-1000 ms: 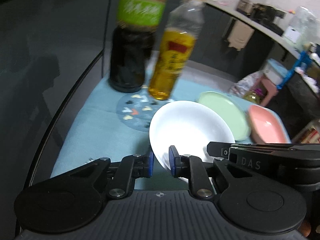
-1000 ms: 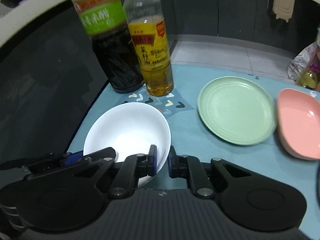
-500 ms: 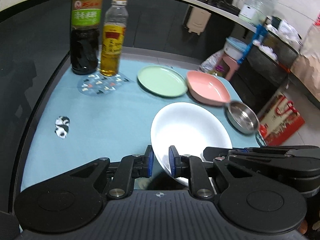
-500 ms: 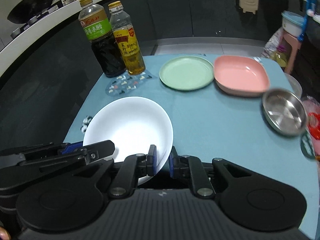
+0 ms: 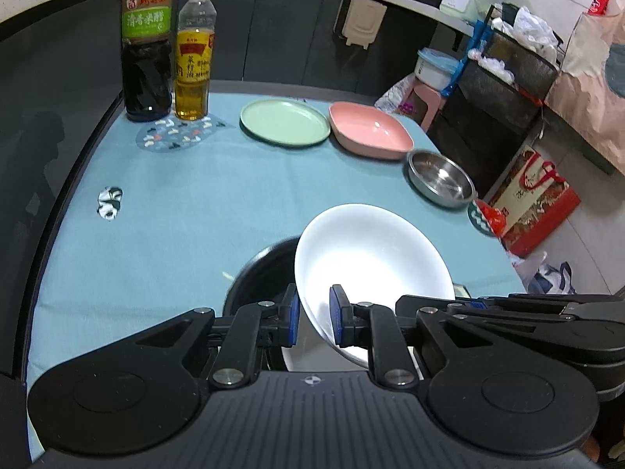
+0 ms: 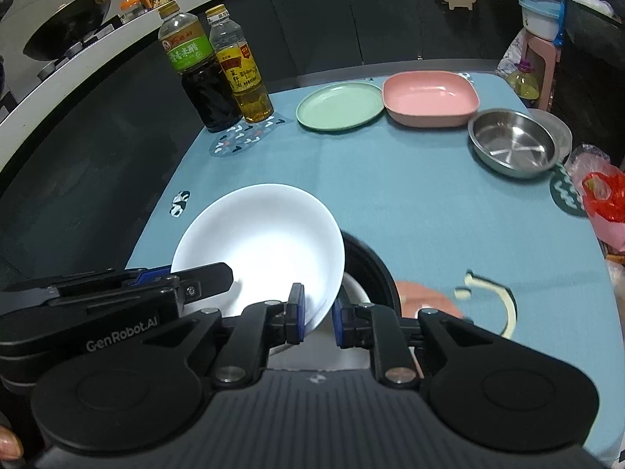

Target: Organize plates and bowls

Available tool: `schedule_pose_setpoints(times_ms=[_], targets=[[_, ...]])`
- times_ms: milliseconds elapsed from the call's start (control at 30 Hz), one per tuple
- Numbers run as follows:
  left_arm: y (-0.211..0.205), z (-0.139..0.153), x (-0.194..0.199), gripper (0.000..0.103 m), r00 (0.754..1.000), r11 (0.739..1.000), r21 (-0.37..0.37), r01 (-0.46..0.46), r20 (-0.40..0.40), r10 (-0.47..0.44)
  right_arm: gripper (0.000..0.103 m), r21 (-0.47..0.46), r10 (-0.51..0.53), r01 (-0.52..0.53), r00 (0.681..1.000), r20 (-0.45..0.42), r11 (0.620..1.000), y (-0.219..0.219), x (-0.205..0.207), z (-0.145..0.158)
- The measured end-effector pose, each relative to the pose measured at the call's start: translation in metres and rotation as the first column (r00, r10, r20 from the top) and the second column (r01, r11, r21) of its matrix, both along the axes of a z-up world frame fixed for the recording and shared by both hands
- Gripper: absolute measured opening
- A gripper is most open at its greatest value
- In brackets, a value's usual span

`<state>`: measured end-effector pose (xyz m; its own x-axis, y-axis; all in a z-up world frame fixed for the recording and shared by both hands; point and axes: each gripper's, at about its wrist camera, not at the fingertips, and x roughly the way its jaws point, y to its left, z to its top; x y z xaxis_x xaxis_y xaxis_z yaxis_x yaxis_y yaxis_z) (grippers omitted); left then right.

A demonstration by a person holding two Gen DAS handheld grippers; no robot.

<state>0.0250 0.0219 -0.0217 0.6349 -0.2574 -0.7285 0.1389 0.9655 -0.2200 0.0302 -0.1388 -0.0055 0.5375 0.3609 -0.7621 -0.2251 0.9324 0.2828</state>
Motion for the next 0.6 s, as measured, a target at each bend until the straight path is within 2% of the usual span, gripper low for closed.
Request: schedule_pose_setpoints(times_ms=[167,600], targets=[[-0.003,-0.005,-0.009,0.015,1.000,1.000,0.005,0.011,-0.020,-0.011,0.017,0.028,-0.023,0.024,0.999,-0.031,0.999,-0.006,-0.010,-0.011],[-0.011,-0.020,-0.012,0.015,0.997,0.999,0.027,0.043,-0.071,-0.041,0.017,0.005,-0.038,0.038,0.999,-0.027,0.999,-0.014,-0.027,-0.023]])
